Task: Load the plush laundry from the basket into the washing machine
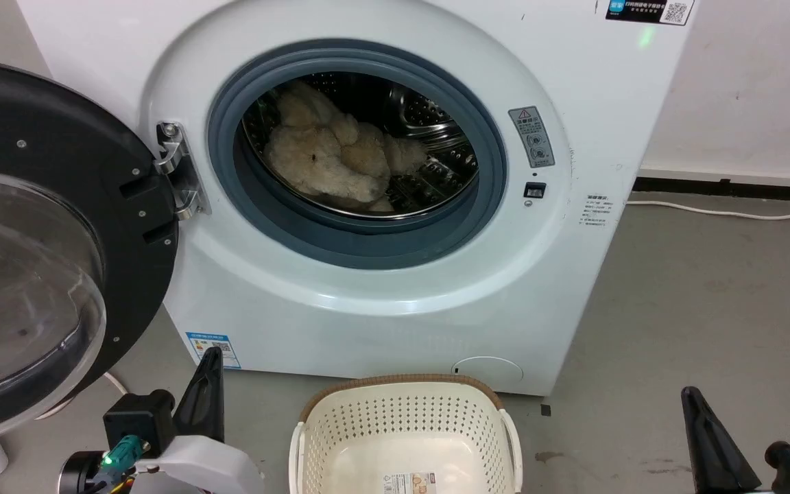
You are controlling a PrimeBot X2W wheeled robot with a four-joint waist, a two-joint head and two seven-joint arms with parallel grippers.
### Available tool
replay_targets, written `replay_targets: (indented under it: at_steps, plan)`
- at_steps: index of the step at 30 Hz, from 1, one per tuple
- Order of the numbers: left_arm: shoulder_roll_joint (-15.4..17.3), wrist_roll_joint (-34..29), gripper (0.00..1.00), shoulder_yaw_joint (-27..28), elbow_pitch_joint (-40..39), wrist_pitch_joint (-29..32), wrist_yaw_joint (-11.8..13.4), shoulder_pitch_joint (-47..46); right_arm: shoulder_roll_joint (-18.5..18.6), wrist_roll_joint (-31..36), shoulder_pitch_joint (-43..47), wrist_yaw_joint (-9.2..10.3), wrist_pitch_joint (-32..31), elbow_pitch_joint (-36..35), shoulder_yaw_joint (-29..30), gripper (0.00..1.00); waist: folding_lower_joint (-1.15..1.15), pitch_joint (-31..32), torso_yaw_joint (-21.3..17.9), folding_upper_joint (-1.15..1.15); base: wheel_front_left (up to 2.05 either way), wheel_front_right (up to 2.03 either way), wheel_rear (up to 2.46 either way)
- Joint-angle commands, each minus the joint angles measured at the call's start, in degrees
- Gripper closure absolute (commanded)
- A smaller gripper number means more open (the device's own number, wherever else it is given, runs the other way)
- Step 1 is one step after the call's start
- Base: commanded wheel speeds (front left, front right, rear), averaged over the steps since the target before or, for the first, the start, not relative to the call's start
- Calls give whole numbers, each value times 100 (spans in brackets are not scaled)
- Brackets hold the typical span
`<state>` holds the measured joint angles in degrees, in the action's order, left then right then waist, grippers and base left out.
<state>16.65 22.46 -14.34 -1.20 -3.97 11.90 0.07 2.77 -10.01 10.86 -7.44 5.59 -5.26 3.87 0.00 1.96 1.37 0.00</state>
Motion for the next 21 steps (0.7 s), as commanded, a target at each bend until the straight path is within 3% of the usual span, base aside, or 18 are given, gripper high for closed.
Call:
replay_targets:
  at_steps: [1, 21]
  plan:
    - [-60, -106, 100, 52, 16, 20, -49, -1, 3, 62, -160, -1, -27, 32, -18, 100, 0, -3, -2, 0, 0, 0, 0]
    - [-330, -544, 100, 335, 38, 97, -282, -2, 4, 254, -349, -2, -136, 133, -94, 100, 0, -43, -30, 0, 0, 0, 0]
